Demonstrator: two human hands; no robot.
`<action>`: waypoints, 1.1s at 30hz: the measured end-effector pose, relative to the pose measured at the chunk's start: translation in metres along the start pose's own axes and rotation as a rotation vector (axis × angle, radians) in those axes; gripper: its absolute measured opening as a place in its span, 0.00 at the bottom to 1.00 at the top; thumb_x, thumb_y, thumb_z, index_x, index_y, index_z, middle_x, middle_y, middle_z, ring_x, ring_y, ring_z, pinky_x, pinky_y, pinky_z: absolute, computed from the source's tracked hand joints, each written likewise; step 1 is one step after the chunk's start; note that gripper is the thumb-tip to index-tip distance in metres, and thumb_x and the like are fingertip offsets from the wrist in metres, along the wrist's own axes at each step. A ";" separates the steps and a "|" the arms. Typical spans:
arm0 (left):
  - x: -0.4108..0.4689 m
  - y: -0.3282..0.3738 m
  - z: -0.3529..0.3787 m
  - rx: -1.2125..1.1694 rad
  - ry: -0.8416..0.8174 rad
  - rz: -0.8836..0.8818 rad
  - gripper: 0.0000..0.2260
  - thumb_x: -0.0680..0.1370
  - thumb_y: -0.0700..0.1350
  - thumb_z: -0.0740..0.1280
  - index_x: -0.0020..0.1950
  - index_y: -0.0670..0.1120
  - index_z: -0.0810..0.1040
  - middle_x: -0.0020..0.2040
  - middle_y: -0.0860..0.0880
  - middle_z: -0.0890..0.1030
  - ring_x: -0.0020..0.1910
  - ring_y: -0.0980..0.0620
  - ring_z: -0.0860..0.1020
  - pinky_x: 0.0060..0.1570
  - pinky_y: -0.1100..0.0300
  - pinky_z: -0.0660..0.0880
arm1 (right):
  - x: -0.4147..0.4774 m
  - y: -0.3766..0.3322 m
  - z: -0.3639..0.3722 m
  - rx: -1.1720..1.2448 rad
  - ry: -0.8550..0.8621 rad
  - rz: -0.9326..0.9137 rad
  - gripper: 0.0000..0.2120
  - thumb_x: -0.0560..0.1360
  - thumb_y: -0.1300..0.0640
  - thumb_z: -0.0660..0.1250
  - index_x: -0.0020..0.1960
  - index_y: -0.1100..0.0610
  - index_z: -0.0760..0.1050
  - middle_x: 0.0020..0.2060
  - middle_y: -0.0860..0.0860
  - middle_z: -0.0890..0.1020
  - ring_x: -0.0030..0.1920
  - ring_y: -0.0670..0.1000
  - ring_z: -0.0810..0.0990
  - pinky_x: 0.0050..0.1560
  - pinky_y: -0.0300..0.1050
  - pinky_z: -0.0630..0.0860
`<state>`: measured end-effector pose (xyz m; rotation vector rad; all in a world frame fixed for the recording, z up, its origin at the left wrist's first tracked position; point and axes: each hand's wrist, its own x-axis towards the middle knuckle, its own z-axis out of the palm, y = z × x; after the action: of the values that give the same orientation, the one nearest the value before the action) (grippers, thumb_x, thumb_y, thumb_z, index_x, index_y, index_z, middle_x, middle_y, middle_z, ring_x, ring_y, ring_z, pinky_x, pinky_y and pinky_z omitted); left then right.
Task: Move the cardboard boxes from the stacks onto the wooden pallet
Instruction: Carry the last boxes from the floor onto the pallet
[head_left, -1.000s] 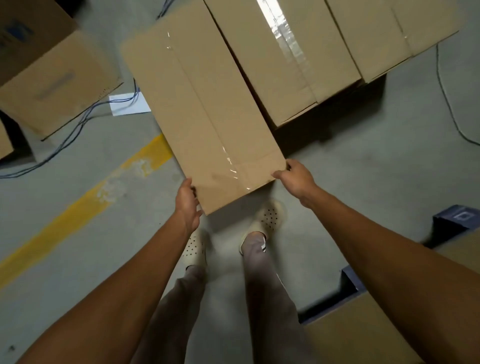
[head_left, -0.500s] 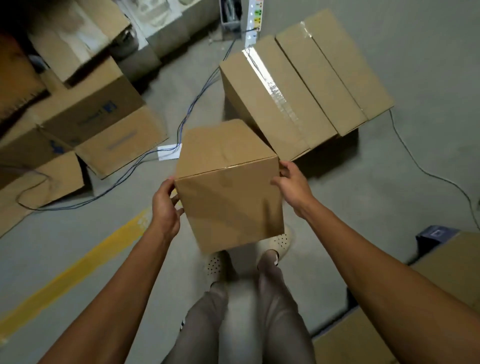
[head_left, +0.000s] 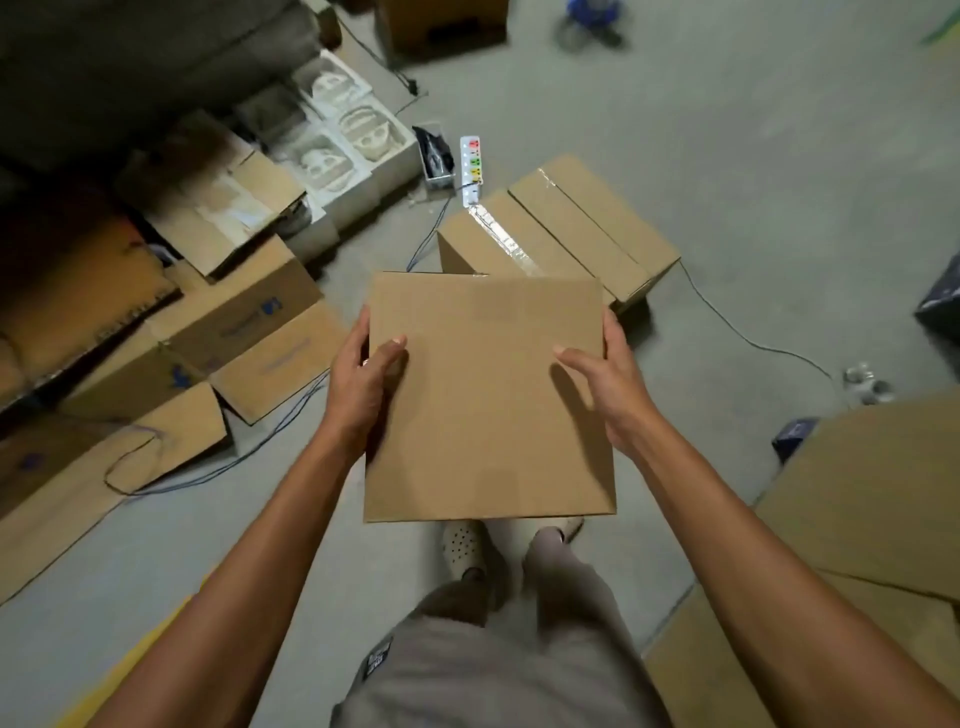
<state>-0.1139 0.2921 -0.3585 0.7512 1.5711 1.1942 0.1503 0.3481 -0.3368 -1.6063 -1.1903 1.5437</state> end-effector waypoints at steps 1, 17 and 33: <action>-0.010 0.011 -0.001 -0.001 -0.022 0.006 0.33 0.74 0.54 0.70 0.78 0.50 0.67 0.69 0.49 0.78 0.66 0.49 0.77 0.67 0.49 0.74 | -0.018 -0.004 -0.001 0.019 0.020 -0.017 0.30 0.77 0.58 0.72 0.72 0.39 0.63 0.56 0.38 0.78 0.56 0.41 0.78 0.62 0.48 0.75; -0.224 0.103 0.040 0.130 -0.211 0.245 0.26 0.83 0.59 0.60 0.80 0.56 0.63 0.77 0.52 0.67 0.75 0.51 0.67 0.75 0.42 0.62 | -0.256 0.001 -0.078 0.268 0.341 -0.235 0.16 0.78 0.57 0.68 0.65 0.48 0.75 0.53 0.44 0.85 0.50 0.44 0.85 0.51 0.45 0.81; -0.408 0.170 0.088 0.103 -0.210 -0.015 0.16 0.78 0.62 0.62 0.55 0.51 0.74 0.58 0.47 0.77 0.58 0.48 0.74 0.63 0.48 0.67 | -0.508 0.031 -0.124 0.247 0.522 -0.507 0.26 0.74 0.50 0.68 0.72 0.49 0.72 0.62 0.47 0.82 0.63 0.50 0.81 0.65 0.57 0.77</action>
<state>0.0869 0.0152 -0.0652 0.9010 1.4688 0.9947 0.3195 -0.1013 -0.1266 -1.2978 -0.9663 0.8409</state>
